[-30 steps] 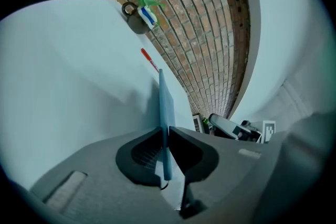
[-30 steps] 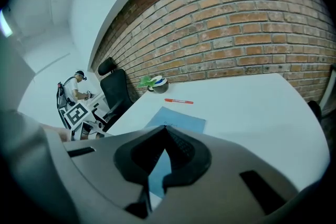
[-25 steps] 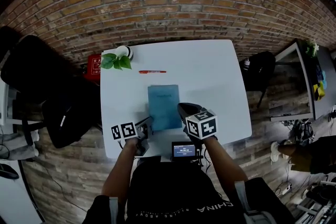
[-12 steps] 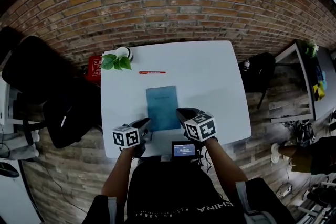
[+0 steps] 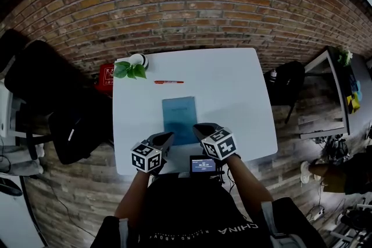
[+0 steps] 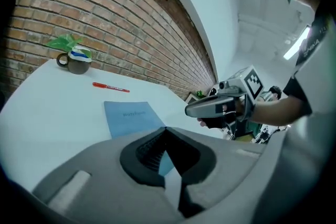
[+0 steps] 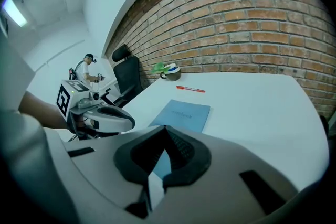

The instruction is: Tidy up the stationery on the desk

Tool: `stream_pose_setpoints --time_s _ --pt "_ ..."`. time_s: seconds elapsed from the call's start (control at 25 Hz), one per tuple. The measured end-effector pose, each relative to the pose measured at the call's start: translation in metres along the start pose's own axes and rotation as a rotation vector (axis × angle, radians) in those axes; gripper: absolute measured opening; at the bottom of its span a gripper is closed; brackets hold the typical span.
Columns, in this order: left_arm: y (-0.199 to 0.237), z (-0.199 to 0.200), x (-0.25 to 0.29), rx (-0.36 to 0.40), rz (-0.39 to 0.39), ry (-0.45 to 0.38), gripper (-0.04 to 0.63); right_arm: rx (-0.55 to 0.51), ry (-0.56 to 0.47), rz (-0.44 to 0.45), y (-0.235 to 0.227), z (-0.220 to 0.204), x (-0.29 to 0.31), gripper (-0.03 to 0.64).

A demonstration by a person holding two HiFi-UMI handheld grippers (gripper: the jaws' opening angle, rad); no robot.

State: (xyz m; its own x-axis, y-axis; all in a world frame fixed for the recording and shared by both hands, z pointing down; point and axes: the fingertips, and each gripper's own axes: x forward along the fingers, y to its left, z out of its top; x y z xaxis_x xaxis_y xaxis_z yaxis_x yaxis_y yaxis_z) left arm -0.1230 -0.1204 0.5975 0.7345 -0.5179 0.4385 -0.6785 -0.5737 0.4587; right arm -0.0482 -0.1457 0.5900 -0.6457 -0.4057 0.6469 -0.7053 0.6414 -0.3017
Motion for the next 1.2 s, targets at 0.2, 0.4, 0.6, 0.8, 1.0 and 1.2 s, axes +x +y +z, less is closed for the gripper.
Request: stream_pose_setpoints --time_s 0.2,0.4,0.6,0.8,1.0,1.2 --pt "0.003 0.000 -0.001 0.019 0.020 0.020 0.011 -0.013 0.005 0.002 -0.001 -0.002 -0.001 0.008" --pt "0.011 0.001 -0.001 0.086 0.060 0.077 0.011 -0.075 0.035 0.003 -0.004 0.003 0.005 0.009" --pt "0.027 0.005 0.001 0.169 0.096 0.158 0.011 -0.250 0.104 -0.024 -0.018 0.026 0.030 0.009" --pt "0.047 0.005 0.002 0.225 0.132 0.232 0.011 -0.458 0.194 -0.010 -0.028 0.059 0.071 0.035" --pt "0.066 0.011 0.004 0.222 0.145 0.236 0.011 -0.603 0.263 0.009 -0.035 0.093 0.117 0.057" --pt "0.080 0.011 0.002 0.188 0.150 0.237 0.011 -0.751 0.346 0.026 -0.047 0.111 0.166 0.080"
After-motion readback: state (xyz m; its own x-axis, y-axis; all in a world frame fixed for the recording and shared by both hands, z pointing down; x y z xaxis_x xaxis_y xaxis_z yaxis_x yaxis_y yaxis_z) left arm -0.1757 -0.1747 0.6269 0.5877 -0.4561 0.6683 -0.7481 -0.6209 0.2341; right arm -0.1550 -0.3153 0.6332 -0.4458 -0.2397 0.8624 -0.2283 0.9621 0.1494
